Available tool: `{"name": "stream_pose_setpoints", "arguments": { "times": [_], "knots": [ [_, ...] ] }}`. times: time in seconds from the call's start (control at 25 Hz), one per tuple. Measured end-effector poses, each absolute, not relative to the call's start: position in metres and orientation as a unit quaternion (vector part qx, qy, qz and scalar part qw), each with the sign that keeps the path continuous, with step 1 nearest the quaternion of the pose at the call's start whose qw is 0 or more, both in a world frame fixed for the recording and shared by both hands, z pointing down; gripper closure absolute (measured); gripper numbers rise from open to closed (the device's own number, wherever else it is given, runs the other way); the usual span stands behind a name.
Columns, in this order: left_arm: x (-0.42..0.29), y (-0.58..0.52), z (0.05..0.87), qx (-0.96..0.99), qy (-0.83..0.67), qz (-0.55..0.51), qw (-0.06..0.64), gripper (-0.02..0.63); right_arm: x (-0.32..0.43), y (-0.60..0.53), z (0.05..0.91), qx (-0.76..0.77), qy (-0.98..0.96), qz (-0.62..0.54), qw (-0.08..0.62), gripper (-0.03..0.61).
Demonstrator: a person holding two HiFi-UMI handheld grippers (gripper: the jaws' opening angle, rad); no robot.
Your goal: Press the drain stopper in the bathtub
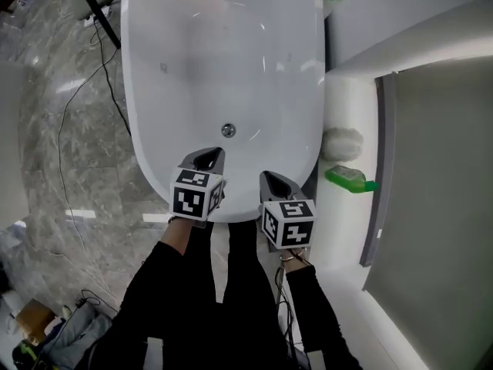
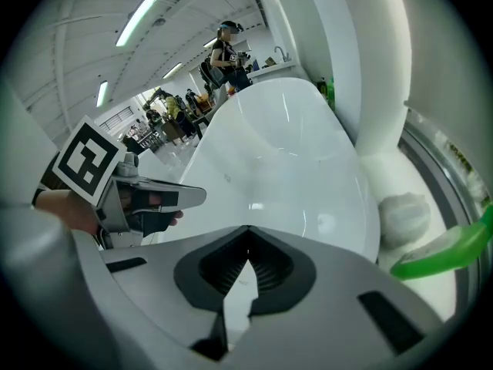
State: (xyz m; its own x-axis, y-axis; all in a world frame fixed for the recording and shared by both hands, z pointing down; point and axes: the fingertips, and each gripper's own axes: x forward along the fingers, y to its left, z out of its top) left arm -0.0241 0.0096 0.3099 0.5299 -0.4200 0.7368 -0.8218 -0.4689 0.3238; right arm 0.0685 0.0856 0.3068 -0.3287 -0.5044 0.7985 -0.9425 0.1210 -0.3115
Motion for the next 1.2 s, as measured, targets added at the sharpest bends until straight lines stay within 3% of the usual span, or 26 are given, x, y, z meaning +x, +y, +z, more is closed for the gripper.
{"name": "stream_pose_setpoints", "arguments": {
  "times": [0.68,1.2],
  "knots": [
    [-0.036,-0.043,0.485,0.779,-0.353,0.333,0.397,0.609,0.031,0.021,0.476,0.503,-0.659,0.471,0.302,0.577],
    [-0.029,-0.049,0.573,0.757,-0.349,0.359,0.42,0.609,0.037,0.0,0.553,0.5,-0.633,0.498,0.317,0.577]
  ]
}}
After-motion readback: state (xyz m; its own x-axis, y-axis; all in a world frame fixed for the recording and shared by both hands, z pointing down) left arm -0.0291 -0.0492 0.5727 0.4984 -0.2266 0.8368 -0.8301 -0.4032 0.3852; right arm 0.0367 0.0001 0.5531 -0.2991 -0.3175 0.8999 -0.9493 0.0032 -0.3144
